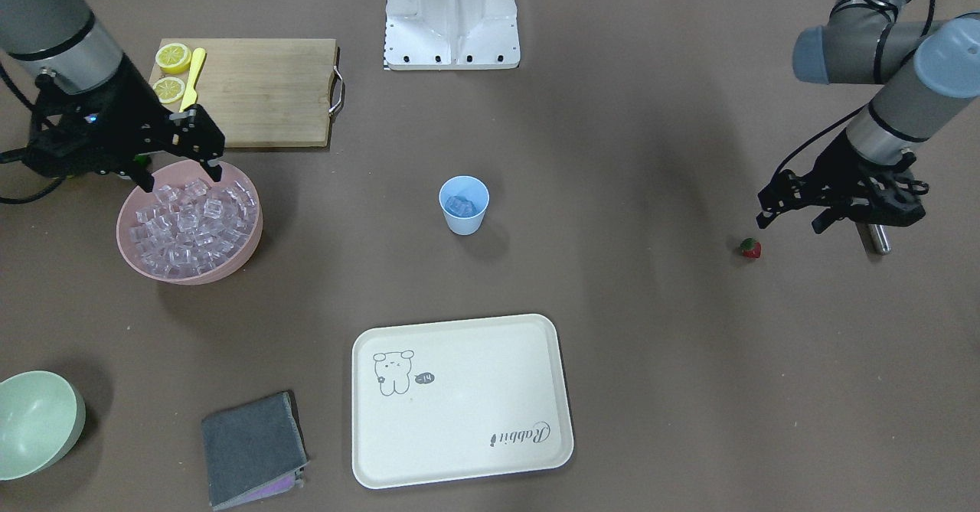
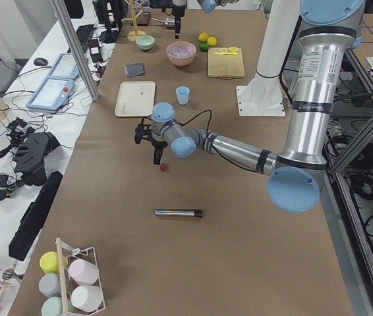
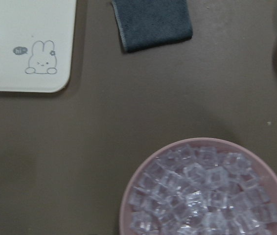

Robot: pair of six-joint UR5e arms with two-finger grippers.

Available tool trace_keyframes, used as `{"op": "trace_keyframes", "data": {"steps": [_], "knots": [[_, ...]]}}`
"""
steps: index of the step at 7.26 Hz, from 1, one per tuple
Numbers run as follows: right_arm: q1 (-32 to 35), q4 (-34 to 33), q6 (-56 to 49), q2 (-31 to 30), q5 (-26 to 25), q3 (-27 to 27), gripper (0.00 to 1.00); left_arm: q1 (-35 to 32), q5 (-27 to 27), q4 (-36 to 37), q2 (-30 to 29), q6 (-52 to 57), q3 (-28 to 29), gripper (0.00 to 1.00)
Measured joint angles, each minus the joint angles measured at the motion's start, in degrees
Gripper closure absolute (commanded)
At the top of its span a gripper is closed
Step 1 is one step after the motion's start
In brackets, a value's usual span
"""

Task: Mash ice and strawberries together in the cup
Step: 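Move the right arm toward the ice bowl while the left gripper reaches the strawberry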

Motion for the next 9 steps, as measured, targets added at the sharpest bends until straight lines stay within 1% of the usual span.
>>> {"op": "trace_keyframes", "data": {"steps": [3,5,6,7,8,9], "knots": [[10.88,-0.13,-18.64,-7.67,5.87,-1.91,0.12,4.32,4.07,-0.34,-2.84,-0.37,4.56,0.03],[17.05,-0.28,-29.56,-10.07,8.05,-5.06,0.12,4.90,4.87,-0.59,-3.11,3.23,7.11,0.04],[19.51,-0.35,-33.86,-10.75,8.85,-6.51,0.12,4.94,5.19,-0.78,-3.17,5.09,8.38,0.06],[21.48,-0.40,-37.48,-11.47,9.29,-7.56,0.12,4.96,5.90,-1.09,-3.60,6.32,9.68,0.23],[23.39,-0.45,-40.83,-12.17,9.81,-8.59,0.12,4.97,6.55,-1.35,-4.27,6.86,10.63,0.31],[25.02,-0.47,-43.73,-12.69,10.46,-9.74,0.12,4.98,6.84,-1.47,-4.68,7.11,11.12,0.46]]}}
